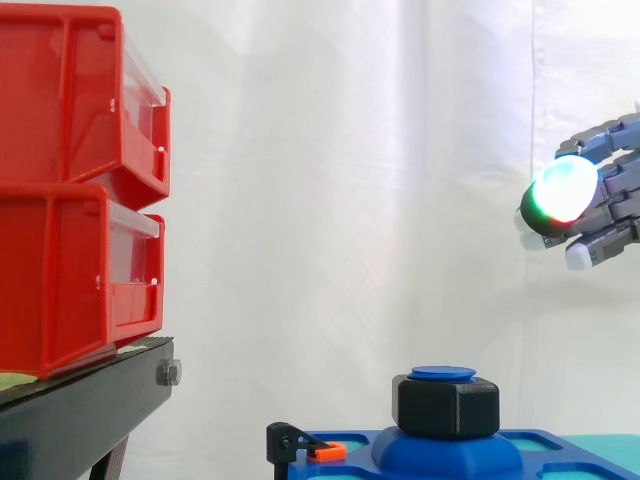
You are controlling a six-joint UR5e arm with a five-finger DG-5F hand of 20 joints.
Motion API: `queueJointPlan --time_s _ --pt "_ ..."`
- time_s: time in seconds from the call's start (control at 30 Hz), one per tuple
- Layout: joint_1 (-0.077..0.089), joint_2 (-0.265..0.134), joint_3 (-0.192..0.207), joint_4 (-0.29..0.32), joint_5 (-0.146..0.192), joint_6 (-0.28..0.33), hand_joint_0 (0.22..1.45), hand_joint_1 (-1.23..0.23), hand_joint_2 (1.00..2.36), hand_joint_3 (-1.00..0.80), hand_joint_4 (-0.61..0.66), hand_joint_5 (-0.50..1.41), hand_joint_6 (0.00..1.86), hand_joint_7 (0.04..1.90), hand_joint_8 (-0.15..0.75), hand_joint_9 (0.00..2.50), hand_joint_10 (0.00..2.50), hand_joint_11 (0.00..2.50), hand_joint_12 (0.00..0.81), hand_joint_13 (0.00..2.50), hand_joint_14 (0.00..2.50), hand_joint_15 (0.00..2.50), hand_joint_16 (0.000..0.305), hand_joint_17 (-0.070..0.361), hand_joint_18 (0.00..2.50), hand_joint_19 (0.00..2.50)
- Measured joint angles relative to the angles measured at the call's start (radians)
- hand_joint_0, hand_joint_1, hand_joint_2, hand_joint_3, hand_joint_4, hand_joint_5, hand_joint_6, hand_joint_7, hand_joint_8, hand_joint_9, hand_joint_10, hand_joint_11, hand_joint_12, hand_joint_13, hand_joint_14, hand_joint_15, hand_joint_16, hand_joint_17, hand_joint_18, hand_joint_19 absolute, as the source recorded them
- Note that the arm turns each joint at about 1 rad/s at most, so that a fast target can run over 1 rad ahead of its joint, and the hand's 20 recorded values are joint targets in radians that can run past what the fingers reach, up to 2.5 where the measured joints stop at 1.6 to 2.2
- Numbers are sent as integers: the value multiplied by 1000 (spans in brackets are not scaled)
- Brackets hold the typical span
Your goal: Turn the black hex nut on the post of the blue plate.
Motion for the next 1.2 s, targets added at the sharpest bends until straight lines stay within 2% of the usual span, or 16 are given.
queueJointPlan --time_s 0.1,0.23,0.27,0.5,0.6,1.2 --pt "0 0 0 0 0 0 447 -518 1000 -500 179 -239 503 779 229 296 0 0 333 132 0 0 56 125 103 292" --pt "0 0 0 -1 0 -1 447 -487 1000 -500 174 -239 503 769 235 263 0 0 355 68 0 0 59 132 0 248" --pt "0 0 0 -1 0 -1 446 -461 1000 -500 163 -250 503 778 227 189 0 0 358 6 0 0 58 132 0 262" --pt "0 0 0 -1 0 -1 446 -381 1000 -500 135 -267 502 738 203 4 0 0 367 0 0 0 57 129 0 204" --pt "0 0 0 -1 0 -1 444 -362 1000 -500 127 -274 502 716 203 0 0 0 375 0 0 0 59 133 0 114" --pt "0 0 0 0 0 -1 443 -345 1000 -500 79 -275 502 683 181 0 0 0 368 0 0 0 58 131 0 129"
